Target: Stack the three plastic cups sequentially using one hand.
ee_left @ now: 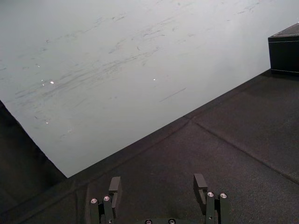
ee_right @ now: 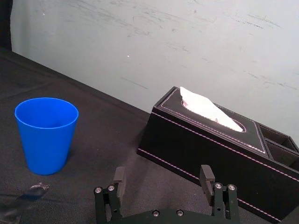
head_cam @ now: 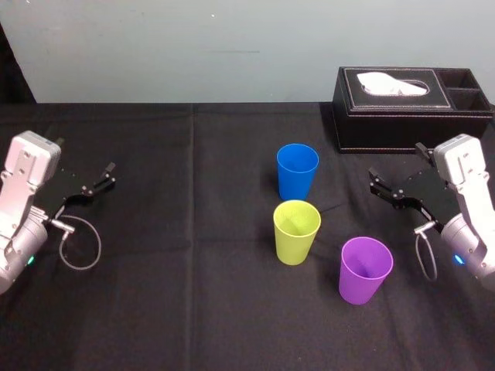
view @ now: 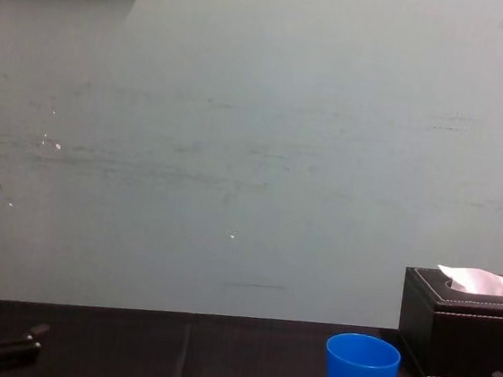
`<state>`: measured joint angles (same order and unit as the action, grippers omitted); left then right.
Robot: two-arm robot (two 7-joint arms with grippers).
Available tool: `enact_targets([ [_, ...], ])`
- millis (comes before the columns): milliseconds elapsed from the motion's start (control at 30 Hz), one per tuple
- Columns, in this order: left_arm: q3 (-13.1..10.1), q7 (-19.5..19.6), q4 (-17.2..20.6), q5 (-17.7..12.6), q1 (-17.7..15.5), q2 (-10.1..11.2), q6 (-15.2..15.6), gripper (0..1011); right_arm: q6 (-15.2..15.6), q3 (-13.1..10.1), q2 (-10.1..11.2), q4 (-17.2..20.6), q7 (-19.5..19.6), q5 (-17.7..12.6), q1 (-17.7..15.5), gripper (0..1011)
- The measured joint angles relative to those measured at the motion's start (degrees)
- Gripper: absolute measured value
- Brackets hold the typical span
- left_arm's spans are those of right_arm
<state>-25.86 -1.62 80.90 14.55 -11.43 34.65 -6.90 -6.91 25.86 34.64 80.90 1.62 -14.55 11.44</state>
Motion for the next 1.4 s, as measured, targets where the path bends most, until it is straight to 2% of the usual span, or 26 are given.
enact_targets([
  [1400,0.0,0.0,0.0,0.0,0.0,0.0,0.0,1011,0.0,0.0,0.0,0.0,0.0,0.0,0.0,1002],
])
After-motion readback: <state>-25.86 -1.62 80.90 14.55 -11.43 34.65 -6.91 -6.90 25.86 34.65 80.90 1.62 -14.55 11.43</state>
